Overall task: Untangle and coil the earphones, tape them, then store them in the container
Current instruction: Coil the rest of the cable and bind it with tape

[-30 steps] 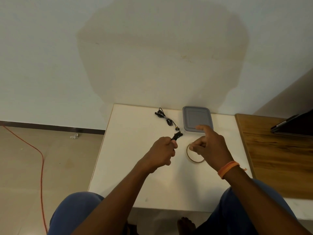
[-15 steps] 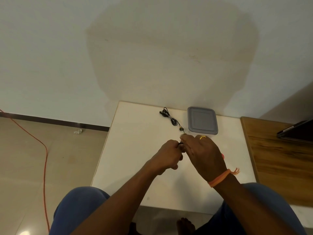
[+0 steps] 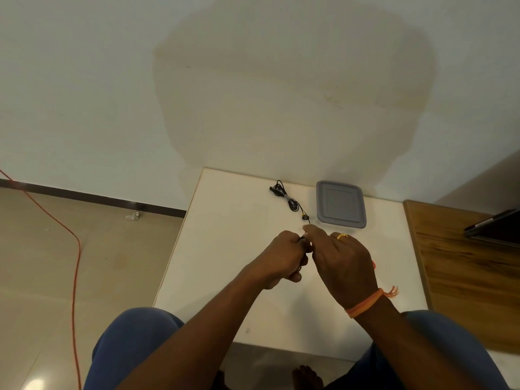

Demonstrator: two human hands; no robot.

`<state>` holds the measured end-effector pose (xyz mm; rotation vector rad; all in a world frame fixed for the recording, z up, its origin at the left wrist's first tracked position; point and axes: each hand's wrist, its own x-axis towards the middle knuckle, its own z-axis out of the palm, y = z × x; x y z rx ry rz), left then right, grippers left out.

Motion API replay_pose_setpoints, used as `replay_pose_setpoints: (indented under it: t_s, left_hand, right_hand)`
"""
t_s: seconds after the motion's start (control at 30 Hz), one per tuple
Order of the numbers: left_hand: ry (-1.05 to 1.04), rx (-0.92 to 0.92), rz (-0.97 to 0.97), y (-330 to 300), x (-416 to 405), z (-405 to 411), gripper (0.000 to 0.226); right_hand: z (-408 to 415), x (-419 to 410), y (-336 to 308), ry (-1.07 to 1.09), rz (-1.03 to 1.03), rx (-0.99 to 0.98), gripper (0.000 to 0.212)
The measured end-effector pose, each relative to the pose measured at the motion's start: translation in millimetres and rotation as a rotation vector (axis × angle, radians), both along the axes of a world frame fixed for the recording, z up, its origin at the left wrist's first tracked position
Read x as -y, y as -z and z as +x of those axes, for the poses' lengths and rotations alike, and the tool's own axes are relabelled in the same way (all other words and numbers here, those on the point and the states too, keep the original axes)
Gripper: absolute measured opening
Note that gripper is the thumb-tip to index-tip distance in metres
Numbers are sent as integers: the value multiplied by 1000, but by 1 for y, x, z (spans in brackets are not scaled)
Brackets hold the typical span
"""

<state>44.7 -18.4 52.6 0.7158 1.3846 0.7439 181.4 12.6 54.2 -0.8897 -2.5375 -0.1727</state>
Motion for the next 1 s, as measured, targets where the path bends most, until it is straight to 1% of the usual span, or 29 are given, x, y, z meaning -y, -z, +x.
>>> replay_pose_setpoints:
  t_s: [0.17,0.3,0.43,0.53,0.67,0.8,0.9,1.0]
  left_hand:
    - [17,33,11,-1,0,-5,27]
    - [46,46,27,-5,1,-9,28]
    - [143,48,48,-10,3,-18,27]
    - [210,88,53,-13,4,-27,26]
    - [282,147,59,-16,5,-35,18]
    - [260,175,83,-16,5,-35,23]
    - [251,189,93,-16,5,-34,28]
    - [238,241,92,-16,4,-36,34]
  right_hand:
    - [-1,-2,0,-3,-75,-41,33]
    - [4,-7,7,57,-246,-113,48]
    - [5,-8,-1,-8,-340,-152,52]
    - [6,-7,-9,-51,-388,-182,58]
    - [7,-3,-10,-54,-354,-170,63]
    - [4,4,-1,5,-284,-180,74]
    - [4,6,2,2,-183,-181,71]
    - [5,6,1,-10,-123,-189,65]
